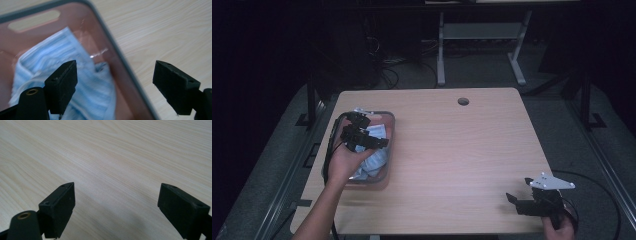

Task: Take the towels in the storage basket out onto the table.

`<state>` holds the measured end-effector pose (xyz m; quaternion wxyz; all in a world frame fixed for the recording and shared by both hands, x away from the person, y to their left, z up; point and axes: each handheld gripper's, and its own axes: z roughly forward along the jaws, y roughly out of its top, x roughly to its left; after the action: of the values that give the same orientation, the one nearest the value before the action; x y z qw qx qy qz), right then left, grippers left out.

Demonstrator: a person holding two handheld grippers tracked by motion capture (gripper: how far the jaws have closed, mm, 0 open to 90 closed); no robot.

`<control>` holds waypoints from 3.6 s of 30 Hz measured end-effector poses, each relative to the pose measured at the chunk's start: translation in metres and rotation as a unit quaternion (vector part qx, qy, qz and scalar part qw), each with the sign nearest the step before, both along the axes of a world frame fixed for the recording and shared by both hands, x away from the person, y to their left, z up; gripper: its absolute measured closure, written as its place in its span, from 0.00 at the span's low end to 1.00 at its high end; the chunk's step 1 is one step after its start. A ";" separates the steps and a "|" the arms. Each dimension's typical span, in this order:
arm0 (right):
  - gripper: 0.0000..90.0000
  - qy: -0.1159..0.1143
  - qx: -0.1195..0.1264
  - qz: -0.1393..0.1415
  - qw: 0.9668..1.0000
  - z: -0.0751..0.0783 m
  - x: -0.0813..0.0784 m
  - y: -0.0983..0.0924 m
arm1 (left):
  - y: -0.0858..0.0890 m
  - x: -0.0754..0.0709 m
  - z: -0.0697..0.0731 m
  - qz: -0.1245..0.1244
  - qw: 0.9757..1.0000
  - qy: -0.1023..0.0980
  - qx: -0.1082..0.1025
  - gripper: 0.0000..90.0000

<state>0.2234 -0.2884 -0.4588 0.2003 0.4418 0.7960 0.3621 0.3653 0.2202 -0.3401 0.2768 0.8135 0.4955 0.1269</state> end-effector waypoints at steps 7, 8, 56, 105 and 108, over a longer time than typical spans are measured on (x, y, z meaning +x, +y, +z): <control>0.15 -0.003 -0.002 0.003 1.000 0.000 0.000 0.000 | 0.019 0.005 -0.019 0.039 0.998 0.030 0.029 0.21; 0.15 -0.002 -0.002 0.003 1.000 0.000 0.000 0.000 | 0.021 0.005 -0.022 0.045 0.998 0.035 0.032 0.21; 0.15 -0.016 -0.002 0.019 1.000 0.006 -0.007 0.004 | 0.038 0.031 -0.077 0.104 0.976 0.147 0.121 0.68; 0.15 -0.022 -0.010 0.004 1.000 0.009 -0.009 -0.002 | 0.099 -0.027 0.052 0.096 0.986 0.018 -0.138 0.75; 0.15 -0.023 -0.009 0.003 1.000 0.009 -0.009 -0.002 | 0.101 -0.029 0.061 0.095 0.985 0.012 -0.142 0.75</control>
<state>0.2144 -0.2905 -0.4501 0.2213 0.4290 0.7960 0.3652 0.3363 0.3207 -0.2790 0.3700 0.7168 0.5867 0.0712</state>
